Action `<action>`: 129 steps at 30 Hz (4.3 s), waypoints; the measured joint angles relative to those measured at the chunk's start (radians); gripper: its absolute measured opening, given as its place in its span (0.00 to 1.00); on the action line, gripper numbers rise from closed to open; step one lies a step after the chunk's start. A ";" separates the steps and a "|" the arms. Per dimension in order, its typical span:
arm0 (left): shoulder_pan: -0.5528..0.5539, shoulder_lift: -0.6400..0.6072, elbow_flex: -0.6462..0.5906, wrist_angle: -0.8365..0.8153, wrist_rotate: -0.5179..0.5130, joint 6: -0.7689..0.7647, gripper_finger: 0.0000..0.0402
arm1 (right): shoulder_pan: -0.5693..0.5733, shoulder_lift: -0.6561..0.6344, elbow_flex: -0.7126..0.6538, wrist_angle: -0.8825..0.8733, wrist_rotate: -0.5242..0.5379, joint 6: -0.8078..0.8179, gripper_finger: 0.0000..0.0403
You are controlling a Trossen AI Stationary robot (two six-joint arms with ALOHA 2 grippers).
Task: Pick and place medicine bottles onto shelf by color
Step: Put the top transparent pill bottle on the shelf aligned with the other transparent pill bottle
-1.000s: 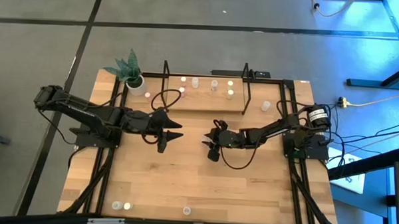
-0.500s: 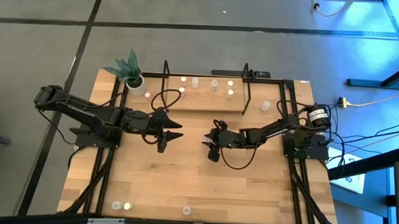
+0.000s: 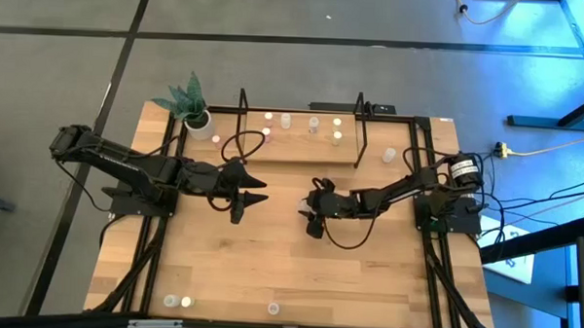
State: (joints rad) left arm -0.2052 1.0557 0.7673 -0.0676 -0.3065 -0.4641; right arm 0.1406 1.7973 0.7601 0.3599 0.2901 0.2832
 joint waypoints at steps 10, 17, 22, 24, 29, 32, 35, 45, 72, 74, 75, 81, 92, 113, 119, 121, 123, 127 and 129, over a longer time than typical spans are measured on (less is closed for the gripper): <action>0.000 0.000 0.000 0.000 0.000 0.000 0.45 | 0.000 -0.006 0.011 0.027 -0.084 0.002 0.59; 0.000 0.000 0.000 0.000 0.000 0.000 0.45 | 0.000 -0.012 0.011 0.029 -0.085 0.002 0.59; 0.000 0.000 0.000 0.000 0.000 0.001 0.45 | 0.000 -0.014 0.011 0.012 -0.157 0.009 0.59; 0.000 0.000 0.000 -0.001 0.000 0.004 0.45 | 0.000 -0.028 0.011 -0.015 -0.170 0.033 0.59; 0.000 0.000 0.000 -0.007 0.000 0.005 0.45 | 0.000 -0.091 0.011 -0.126 -0.171 0.052 0.59; 0.000 0.000 0.000 -0.012 0.000 0.005 0.45 | 0.000 -0.128 0.011 -0.173 -0.171 0.037 0.59; 0.000 0.000 0.000 -0.015 0.000 0.006 0.45 | 0.000 -0.161 0.011 -0.195 -0.171 0.001 0.59; 0.000 0.000 0.000 -0.022 0.000 0.030 0.45 | -0.001 -0.206 0.312 -0.786 -0.176 -0.104 0.59; -0.001 0.000 0.000 -0.058 0.001 0.055 0.45 | -0.057 -0.001 0.512 -0.888 -0.313 -0.296 0.59; -0.001 0.000 0.000 -0.059 0.001 0.055 0.45 | -0.063 0.012 0.513 -0.875 -0.314 -0.307 0.59; -0.001 0.000 0.000 -0.058 0.000 0.055 0.45 | -0.066 0.020 0.512 -0.880 -0.315 -0.312 0.59; -0.001 0.000 0.000 -0.063 0.001 0.054 0.45 | -0.067 0.072 0.511 -0.870 -0.318 -0.319 0.59; -0.001 0.000 0.000 -0.064 0.001 0.053 0.45 | -0.067 0.075 0.511 -0.835 -0.319 -0.344 0.59; -0.001 0.000 0.000 -0.078 0.155 0.077 0.45 | -0.063 0.143 0.511 -0.833 -0.319 -0.337 0.59; -0.001 0.000 0.000 -0.078 0.155 0.076 0.45 | -0.063 0.140 0.511 -0.831 -0.319 -0.337 0.59; -0.001 0.000 0.000 -0.078 0.155 0.075 0.45 | -0.063 0.140 0.511 -0.831 -0.318 -0.336 0.59; -0.001 0.000 0.000 -0.078 0.152 0.075 0.45 | -0.063 0.140 0.517 -0.839 -0.318 -0.324 0.59; -0.001 0.000 0.000 -0.078 0.141 0.075 0.45 | -0.063 0.140 0.544 -0.850 -0.318 -0.317 0.59; -0.001 0.000 0.000 -0.078 0.141 0.074 0.45 | -0.063 0.140 0.552 -0.850 -0.318 -0.317 0.59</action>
State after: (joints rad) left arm -0.2058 1.0561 0.7673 -0.1455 -0.1654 -0.3897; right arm 0.0772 1.9373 1.3119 -0.4897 -0.0280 -0.0338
